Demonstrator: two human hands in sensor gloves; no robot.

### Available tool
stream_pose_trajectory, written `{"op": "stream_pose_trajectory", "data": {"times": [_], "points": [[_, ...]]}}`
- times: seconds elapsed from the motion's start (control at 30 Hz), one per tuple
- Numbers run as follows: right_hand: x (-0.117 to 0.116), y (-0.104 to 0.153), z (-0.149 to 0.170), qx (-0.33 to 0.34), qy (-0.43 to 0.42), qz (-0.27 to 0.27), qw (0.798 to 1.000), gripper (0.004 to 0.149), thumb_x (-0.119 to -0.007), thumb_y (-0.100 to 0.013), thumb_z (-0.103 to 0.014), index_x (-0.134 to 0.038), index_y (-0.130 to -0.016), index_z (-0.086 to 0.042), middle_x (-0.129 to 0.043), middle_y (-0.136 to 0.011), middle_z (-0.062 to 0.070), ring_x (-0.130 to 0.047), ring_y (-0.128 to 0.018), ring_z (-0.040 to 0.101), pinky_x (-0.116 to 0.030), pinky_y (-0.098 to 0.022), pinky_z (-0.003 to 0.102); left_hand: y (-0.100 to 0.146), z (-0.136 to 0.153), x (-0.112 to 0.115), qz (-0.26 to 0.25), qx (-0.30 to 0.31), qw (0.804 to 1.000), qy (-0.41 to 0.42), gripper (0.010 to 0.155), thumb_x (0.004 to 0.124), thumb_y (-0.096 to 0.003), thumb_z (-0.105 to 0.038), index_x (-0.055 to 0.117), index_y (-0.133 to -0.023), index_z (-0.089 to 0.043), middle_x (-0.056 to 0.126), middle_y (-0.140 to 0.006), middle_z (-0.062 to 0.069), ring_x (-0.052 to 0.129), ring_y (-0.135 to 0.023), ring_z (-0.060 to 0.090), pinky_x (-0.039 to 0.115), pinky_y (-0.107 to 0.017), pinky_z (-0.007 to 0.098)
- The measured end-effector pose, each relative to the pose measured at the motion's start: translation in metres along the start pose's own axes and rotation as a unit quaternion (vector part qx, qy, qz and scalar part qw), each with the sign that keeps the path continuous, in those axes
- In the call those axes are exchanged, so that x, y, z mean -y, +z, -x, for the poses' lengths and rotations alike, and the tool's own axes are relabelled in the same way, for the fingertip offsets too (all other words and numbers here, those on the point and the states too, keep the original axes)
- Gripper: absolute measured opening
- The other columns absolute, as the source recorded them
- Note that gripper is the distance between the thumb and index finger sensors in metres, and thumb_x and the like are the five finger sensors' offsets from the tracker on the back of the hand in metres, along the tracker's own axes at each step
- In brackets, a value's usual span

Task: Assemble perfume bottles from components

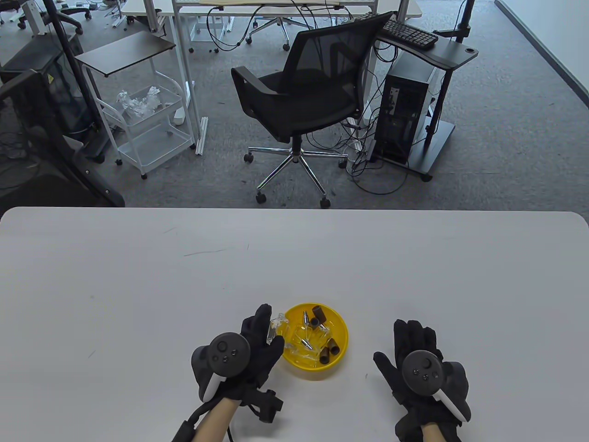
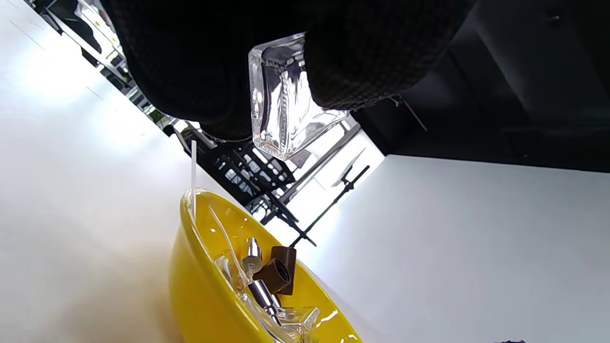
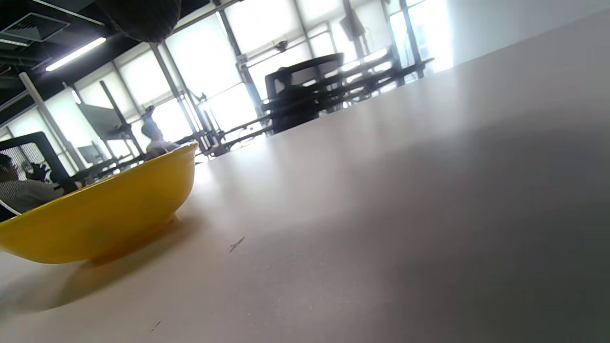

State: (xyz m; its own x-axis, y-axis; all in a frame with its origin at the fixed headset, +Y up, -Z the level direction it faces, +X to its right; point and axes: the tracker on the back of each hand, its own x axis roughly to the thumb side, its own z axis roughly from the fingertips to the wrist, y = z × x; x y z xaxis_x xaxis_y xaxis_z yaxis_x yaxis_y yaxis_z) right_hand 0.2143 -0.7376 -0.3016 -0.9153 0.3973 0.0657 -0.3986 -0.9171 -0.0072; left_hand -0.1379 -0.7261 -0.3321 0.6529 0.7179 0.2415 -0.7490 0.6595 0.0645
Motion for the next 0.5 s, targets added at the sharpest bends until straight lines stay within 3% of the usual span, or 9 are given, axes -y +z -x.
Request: {"op": "stream_pose_trajectory", "data": {"times": [0.13, 0.5], "points": [[0.000, 0.000, 0.002, -0.008, 0.001, -0.001, 1.000, 0.074, -0.057, -0.065, -0.051, -0.017, -0.112, -0.012, -0.014, -0.118, 0.024, -0.013, -0.100, 0.057, -0.032, -0.066, 0.072, 0.001, 0.005, -0.006, 0.002, -0.008, 1.000, 0.017, 0.059, 0.083, -0.0482, -0.030, 0.066, -0.103, -0.016, 0.065, -0.096, 0.016, 0.088, -0.081, 0.033, 0.085, -0.059, 0.044], [0.008, 0.002, -0.008, 0.006, 0.014, 0.015, 1.000, 0.073, -0.057, -0.065, -0.051, -0.018, -0.112, -0.011, -0.014, -0.118, 0.024, -0.013, -0.100, 0.056, -0.032, -0.066, 0.072, 0.008, 0.016, -0.022, -0.014, -0.009, 0.997, 0.070, 0.054, 0.084, -0.0491, -0.031, 0.068, -0.100, -0.022, 0.064, -0.100, 0.012, 0.085, -0.083, 0.032, 0.081, -0.060, 0.042]]}}
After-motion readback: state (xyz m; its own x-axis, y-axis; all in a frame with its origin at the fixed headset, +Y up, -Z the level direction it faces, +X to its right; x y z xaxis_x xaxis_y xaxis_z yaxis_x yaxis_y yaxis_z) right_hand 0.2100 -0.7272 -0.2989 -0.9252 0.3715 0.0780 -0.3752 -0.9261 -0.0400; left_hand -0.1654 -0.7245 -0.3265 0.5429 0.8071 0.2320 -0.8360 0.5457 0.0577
